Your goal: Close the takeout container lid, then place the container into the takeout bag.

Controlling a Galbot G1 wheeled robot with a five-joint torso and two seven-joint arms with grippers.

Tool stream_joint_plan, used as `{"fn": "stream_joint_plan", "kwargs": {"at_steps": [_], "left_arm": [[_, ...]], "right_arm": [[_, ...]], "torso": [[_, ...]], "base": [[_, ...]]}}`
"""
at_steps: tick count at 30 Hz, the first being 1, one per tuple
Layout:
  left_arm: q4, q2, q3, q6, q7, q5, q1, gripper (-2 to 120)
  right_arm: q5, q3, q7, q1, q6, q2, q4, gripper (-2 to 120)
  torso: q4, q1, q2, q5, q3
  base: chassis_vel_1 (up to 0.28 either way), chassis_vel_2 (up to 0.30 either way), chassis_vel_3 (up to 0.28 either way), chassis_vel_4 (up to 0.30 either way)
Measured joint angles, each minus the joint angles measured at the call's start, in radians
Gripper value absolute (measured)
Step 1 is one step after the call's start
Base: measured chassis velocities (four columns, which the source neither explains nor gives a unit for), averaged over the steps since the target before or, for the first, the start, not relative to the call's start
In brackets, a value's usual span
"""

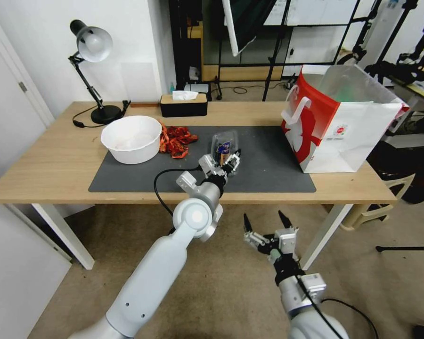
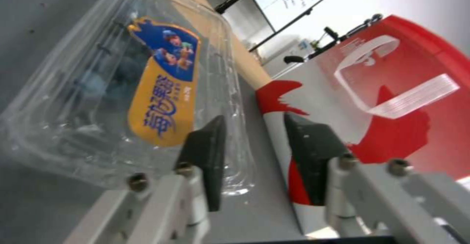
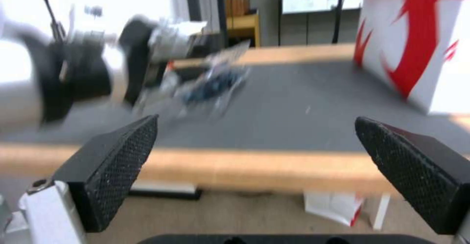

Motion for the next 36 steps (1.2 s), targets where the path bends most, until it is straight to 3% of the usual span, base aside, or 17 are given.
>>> {"fn": "stream_joint_plan", "kwargs": {"at_steps": [5, 8, 17, 20, 24, 36], "left_arm": [[0.004, 0.008, -0.002, 0.002, -0.011, 0.002, 0.000, 7], [0.006, 0.010, -0.003, 0.002, -0.012, 0.002, -0.001, 1], [0.013, 0.008, -0.003, 0.004, -0.021, 0.005, -0.003, 0], [0.014, 0.008, -0.003, 0.004, -0.023, 0.005, -0.005, 0], [0.014, 0.009, -0.006, 0.003, -0.024, 0.005, 0.001, 0], [0.019, 0.011, -0.011, -0.002, -0.024, 0.007, 0.009, 0]], "right_arm": [[0.147, 0.101, -0.023, 0.042, -0.061, -0.026, 0.062, 100], [0.207, 0.130, -0.023, 0.058, -0.081, -0.036, 0.072, 100], [0.449, 0.198, -0.002, 0.149, -0.135, -0.073, 0.059, 100], [0.645, 0.190, 0.054, 0.252, -0.190, -0.097, 0.005, 100], [0.788, 0.146, 0.116, 0.377, -0.227, -0.109, -0.089, 100], [0.981, 0.056, 0.197, 0.613, -0.322, -0.119, -0.272, 100]], "torso": [[0.0000, 0.000, 0.000, 0.0002, 0.000], [0.0000, 0.000, 0.000, 0.0001, 0.000], [-0.0001, 0.000, 0.000, 0.0003, 0.000], [-0.0001, 0.000, 0.000, 0.0000, 0.000], [0.0002, 0.000, 0.000, 0.0001, 0.000], [0.0000, 0.000, 0.000, 0.0000, 0.000]], "base": [[0.000, 0.000, 0.000, 0.000], [0.000, 0.000, 0.000, 0.000], [0.000, 0.000, 0.000, 0.000], [0.000, 0.000, 0.000, 0.000], [0.000, 0.000, 0.000, 0.000], [0.000, 0.000, 0.000, 0.000]]}}
